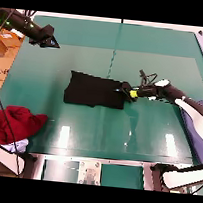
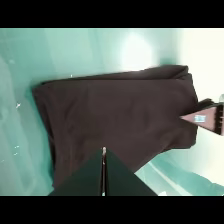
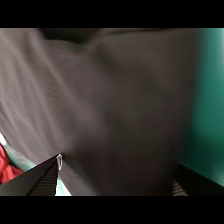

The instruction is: Fold the shirts.

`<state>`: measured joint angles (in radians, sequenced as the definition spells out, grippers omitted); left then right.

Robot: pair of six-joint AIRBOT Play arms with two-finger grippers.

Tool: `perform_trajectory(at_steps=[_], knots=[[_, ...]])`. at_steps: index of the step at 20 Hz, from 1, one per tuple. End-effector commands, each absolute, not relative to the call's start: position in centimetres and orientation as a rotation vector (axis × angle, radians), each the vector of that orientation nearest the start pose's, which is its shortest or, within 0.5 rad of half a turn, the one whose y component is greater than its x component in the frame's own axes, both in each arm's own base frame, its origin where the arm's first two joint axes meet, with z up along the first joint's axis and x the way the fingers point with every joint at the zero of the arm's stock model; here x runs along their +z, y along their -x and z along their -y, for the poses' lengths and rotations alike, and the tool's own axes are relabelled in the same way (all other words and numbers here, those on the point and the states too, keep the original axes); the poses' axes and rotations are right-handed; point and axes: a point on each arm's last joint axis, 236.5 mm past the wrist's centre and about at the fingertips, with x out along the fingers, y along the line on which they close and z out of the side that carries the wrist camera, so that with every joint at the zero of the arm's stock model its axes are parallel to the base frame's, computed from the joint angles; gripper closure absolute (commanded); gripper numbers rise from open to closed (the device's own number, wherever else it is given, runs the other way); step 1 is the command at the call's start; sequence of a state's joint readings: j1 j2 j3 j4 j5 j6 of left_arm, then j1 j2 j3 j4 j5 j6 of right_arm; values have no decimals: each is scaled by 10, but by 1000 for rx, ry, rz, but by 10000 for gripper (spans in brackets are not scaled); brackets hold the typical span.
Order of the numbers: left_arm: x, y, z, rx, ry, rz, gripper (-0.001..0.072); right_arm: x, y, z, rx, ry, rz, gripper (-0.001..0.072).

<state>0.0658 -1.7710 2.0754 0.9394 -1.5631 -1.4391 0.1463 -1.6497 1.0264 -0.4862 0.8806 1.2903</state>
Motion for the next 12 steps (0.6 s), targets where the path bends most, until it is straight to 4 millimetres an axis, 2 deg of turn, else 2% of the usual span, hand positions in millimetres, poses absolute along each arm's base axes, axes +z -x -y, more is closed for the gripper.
perform_trajectory(at_steps=[1,2,3,5,7,9,11,12], knots=[[131,-493,107,-560,325,-1157,675,-63,-419,-260,504,-880,-1271,32],[131,-493,107,-560,325,-1158,674,-52,-423,-266,533,-875,-1259,219],[131,-493,107,-561,325,-1159,675,-41,-426,-270,568,-867,-1248,670],[131,-492,107,-561,324,-1160,675,-12,-434,-278,641,-853,-1218,690],[131,-492,107,-562,324,-1162,674,26,-452,-269,674,-851,-1136,691],[130,-492,107,-563,324,-1163,674,75,-473,-237,670,-865,-1015,691],[130,-492,107,-562,324,-1163,675,125,-487,-185,629,-895,-900,691],[130,-492,107,-562,324,-1163,674,146,-492,-151,584,-905,-845,691]])
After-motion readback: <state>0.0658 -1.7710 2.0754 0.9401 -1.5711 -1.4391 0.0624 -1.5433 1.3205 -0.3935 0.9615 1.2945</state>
